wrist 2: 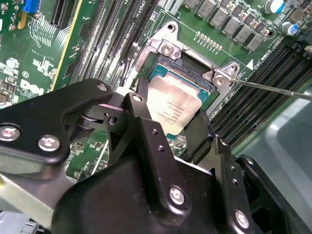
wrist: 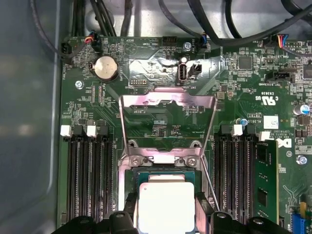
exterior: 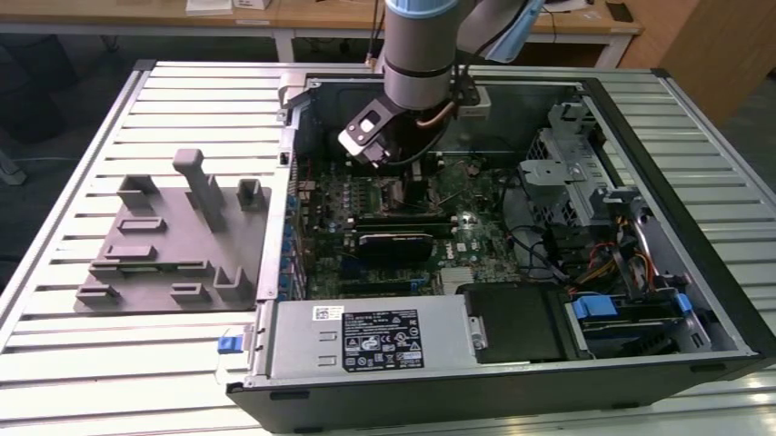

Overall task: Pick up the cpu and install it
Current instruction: 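Place the cpu into insertion slot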

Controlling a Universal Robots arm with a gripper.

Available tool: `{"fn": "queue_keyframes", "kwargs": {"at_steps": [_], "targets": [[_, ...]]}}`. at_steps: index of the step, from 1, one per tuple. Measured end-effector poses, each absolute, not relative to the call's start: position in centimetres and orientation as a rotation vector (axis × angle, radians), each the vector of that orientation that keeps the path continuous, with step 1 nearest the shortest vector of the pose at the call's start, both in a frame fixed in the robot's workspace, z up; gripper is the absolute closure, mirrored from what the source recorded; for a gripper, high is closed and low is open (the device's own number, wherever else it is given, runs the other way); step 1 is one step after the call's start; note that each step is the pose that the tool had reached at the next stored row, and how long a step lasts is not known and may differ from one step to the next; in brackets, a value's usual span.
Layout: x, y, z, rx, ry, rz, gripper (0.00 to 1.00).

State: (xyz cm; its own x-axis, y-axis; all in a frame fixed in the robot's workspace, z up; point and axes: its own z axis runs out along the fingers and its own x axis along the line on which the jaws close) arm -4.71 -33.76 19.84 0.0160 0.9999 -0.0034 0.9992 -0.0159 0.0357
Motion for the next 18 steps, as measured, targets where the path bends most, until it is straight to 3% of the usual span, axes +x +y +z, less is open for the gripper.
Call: {"fn": "queue_keyframes", "kwargs": {"at_steps": [18], "targets": [[-4.81, -33.75, 19.33, 2.224, 2.179, 0.036, 0.46]]}}
